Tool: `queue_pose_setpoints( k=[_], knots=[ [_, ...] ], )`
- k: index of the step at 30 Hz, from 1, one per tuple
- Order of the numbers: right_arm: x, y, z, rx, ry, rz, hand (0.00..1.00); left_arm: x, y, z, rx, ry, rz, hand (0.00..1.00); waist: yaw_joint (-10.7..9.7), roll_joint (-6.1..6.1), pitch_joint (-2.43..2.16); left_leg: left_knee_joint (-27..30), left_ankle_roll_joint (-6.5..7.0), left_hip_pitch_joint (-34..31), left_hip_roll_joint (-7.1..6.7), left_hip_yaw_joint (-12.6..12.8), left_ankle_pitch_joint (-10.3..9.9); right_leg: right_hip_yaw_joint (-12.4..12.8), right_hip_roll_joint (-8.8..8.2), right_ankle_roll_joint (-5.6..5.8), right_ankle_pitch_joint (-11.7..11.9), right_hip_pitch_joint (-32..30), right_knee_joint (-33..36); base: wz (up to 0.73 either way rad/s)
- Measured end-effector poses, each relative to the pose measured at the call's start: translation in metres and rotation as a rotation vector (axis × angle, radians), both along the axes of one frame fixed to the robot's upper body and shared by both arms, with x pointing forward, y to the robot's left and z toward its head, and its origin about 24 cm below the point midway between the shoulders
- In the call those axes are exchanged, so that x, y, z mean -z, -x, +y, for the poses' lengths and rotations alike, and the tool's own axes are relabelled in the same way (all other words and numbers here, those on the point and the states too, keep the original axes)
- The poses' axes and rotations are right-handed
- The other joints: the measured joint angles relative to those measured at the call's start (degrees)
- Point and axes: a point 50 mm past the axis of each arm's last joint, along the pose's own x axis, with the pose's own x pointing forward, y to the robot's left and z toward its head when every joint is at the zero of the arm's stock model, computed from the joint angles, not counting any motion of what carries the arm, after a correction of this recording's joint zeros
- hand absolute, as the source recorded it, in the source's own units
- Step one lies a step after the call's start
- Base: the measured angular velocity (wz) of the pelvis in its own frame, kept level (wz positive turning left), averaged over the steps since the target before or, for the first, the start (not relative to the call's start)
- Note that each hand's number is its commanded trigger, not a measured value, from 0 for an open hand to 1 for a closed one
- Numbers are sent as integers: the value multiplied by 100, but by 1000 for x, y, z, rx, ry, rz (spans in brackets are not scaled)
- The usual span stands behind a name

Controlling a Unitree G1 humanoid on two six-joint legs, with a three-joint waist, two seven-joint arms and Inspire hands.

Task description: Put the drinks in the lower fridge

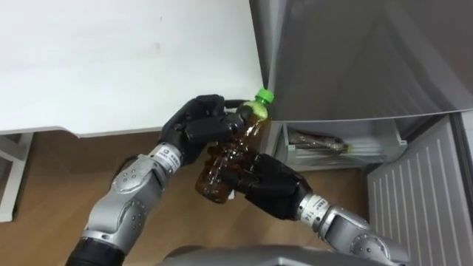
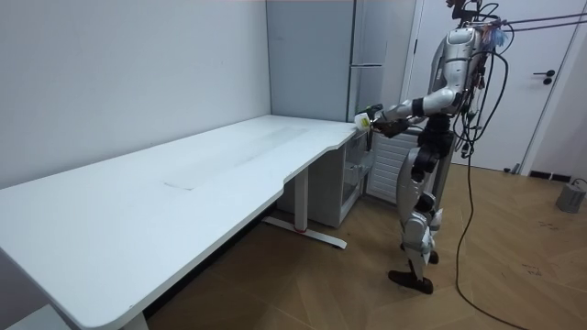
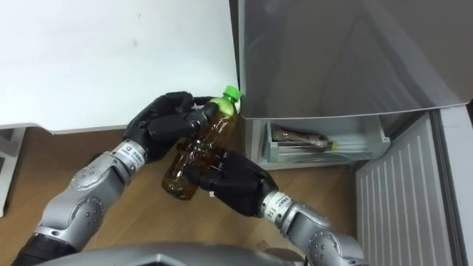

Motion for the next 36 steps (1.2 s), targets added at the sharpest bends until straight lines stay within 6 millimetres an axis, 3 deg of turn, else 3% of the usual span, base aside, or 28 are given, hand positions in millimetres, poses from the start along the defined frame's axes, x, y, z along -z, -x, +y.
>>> queue_pose_setpoints(
  k=[6, 7, 9, 10, 19, 24, 30, 33, 36],
  knots=[
    [3, 5, -3, -23, 35, 20, 100, 4, 4, -2, 69, 0, 16, 100, -14, -3, -5, 26, 0, -2, -2, 9, 0, 14, -3, 0, 0, -10, 0, 0],
    [2, 5, -3, -25, 33, 18, 100, 4, 3, -2, 68, -1, 16, 90, -14, -3, -5, 33, 0, -5, 0, 9, 0, 13, -2, 0, 0, -11, 0, 0],
    [2, 4, -2, -26, 32, 14, 100, 3, 2, -2, 75, 1, 11, 51, -14, 5, -11, 41, 0, -13, 0, 8, 0, 12, -2, 0, 0, -16, 1, 0],
    [1, 4, -2, -27, 31, 12, 100, 3, 2, -2, 79, 2, 9, 0, -14, 10, -16, 42, 0, -14, -1, 9, 0, 13, -2, 0, 0, -16, 2, 0],
    [0, 3, -2, -20, 28, -1, 100, 0, -1, -2, 101, 10, -6, 0, -15, 7, -20, 55, 0, -27, 1, 5, 0, 11, -1, 0, 0, -22, 4, 0],
    [-3, -1, -1, 15, -11, -29, 100, -11, -7, -4, 115, 20, -57, 0, -7, -17, -19, 60, 0, -40, 3, 6, 0, 12, 0, -1, 0, -29, 3, 0],
    [-15, -10, 0, 55, -73, -113, 100, -40, -14, -3, 130, 23, -182, 0, 46, -85, -21, 87, 1, -13, 4, -3, -1, 21, 2, -1, 1, 1, 0, 0],
    [-14, -9, -1, 66, -101, -101, 100, -66, -20, 1, 104, 33, -294, 0, 56, -100, -9, 94, 1, -20, 5, -17, -3, 10, 3, -2, 2, 14, -7, 1],
    [-10, 0, -3, 68, -97, -64, 100, -106, -21, -1, 92, 84, -498, 0, 156, -53, 22, 77, 1, 16, 4, -15, -3, 8, 1, -2, 2, 36, -7, 0]
  ],
)
